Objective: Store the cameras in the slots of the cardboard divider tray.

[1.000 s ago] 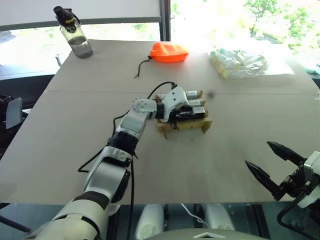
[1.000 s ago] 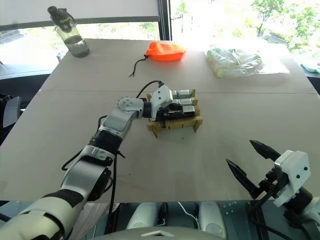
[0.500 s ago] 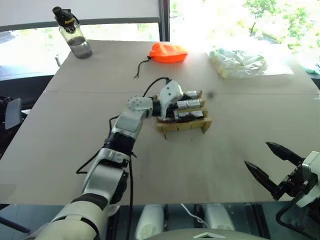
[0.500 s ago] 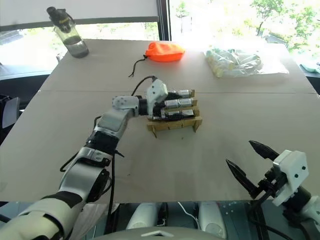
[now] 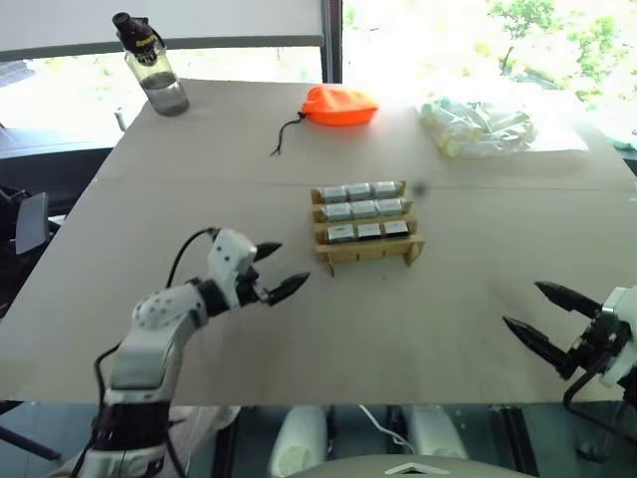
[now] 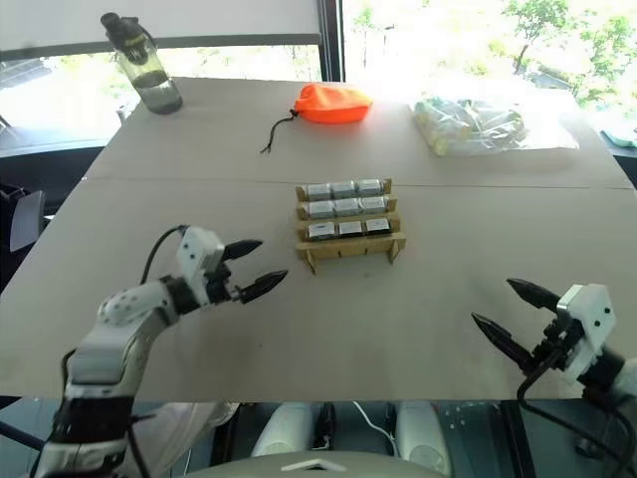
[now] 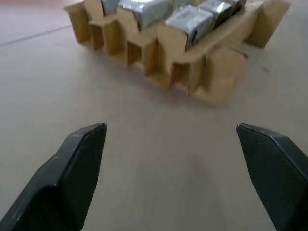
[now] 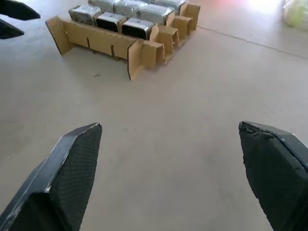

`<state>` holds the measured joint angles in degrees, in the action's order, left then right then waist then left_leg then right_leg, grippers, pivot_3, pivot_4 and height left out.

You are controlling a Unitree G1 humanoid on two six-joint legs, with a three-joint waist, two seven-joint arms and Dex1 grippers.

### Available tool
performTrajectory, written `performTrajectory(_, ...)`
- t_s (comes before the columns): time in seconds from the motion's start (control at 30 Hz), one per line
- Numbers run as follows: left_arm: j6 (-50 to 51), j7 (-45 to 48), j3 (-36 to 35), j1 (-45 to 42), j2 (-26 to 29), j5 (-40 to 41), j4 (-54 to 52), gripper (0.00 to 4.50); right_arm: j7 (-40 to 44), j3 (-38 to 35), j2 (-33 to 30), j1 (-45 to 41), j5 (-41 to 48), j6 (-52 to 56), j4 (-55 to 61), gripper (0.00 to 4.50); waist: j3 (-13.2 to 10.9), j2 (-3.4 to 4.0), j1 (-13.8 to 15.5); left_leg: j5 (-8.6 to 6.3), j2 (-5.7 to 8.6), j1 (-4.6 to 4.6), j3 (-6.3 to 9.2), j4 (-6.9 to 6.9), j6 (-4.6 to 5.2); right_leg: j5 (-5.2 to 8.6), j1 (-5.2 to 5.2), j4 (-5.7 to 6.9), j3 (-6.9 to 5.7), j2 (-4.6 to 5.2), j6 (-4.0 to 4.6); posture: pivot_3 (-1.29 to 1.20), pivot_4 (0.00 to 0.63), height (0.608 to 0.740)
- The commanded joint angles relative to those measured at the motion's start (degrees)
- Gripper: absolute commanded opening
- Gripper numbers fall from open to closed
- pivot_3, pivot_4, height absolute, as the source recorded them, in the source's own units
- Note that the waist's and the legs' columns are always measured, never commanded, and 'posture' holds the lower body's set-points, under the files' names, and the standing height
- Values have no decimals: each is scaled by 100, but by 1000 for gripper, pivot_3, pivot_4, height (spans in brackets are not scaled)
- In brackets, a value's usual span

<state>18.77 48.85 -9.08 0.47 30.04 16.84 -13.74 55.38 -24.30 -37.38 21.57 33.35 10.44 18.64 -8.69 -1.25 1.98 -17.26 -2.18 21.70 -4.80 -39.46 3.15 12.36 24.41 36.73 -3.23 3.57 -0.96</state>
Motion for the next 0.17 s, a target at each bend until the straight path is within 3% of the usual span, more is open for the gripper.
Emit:
performTrajectory(0.03, -446, -352, -151, 463, -240, 18, -327, 4458, 466, 174, -158, -332, -209, -386, -636, 4500, 2, 5, 3, -1, -1, -9, 0, 0, 1, 0, -11, 0, 0, 0, 0, 0, 150, 740)
performTrajectory(0.17, -650, -530, -195, 766, -333, 89, -474, 4458, 678, 245, -230, -645, -275, -513, -1047, 4500, 3, 7, 5, -1, -2, -13, 4, 0, 1, 0, -15, 1, 0, -2, 1, 0, 150, 740)
